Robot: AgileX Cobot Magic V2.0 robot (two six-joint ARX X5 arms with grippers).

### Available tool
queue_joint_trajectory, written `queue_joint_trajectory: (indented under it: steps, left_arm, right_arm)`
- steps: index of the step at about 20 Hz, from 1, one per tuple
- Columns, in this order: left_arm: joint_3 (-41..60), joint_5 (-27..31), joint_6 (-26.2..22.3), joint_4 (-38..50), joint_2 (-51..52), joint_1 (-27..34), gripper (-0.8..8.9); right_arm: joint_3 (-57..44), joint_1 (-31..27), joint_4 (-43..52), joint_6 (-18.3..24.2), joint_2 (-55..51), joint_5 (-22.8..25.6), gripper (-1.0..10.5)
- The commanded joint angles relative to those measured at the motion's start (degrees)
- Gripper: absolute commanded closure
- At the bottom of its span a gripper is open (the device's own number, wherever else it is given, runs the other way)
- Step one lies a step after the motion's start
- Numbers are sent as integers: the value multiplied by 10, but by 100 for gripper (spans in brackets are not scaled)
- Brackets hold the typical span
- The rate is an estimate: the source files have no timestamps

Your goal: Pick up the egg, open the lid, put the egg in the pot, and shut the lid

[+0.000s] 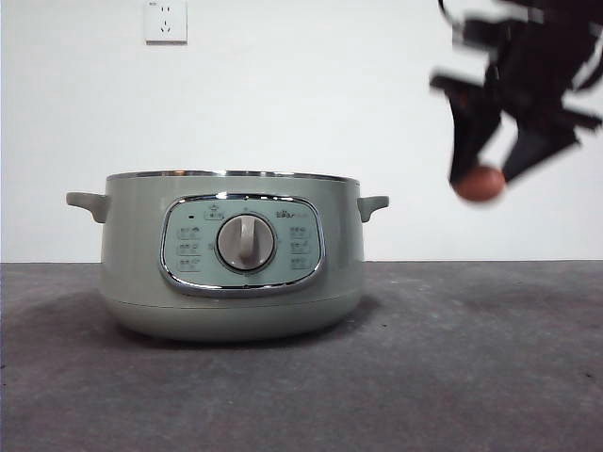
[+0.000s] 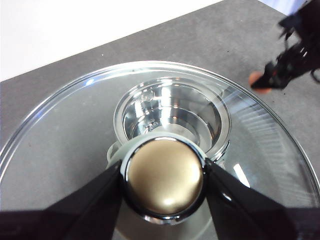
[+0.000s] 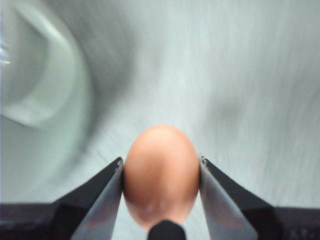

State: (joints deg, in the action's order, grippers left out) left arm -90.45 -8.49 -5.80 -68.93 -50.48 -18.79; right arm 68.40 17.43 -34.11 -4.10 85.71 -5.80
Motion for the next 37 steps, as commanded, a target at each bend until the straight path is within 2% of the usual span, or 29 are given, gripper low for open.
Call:
queue_joint_trajectory:
  steps: [1, 6, 14, 22, 33, 35, 36, 37]
  left_arm:
    - [-10, -5, 0, 26, 7, 2, 821]
    - [-10, -5, 0, 25, 7, 2, 821]
    - [-10, -7, 1, 25, 7, 2, 821]
    - [-10, -7, 1, 25, 7, 2, 821]
    - [-10, -7, 1, 25, 6, 2, 821]
    - [-10, -7, 1, 24, 6, 2, 821]
    - [-10, -7, 1, 24, 6, 2, 821]
    - [-10, -7, 1, 24, 6, 2, 821]
  right_arm:
    - [47, 23, -5, -4, -12, -2, 962]
    - [178, 107, 3, -2, 26, -2, 963]
    - [345, 204, -8, 14, 221, -2, 963]
    - [424, 232, -52, 43, 377, 3, 963]
    - [423, 239, -109, 63, 428, 26, 958]
    - [423, 242, -110, 63, 428, 26, 868]
    - [423, 242, -110, 62, 427, 26, 728]
    - [424, 242, -112, 60, 427, 26, 638]
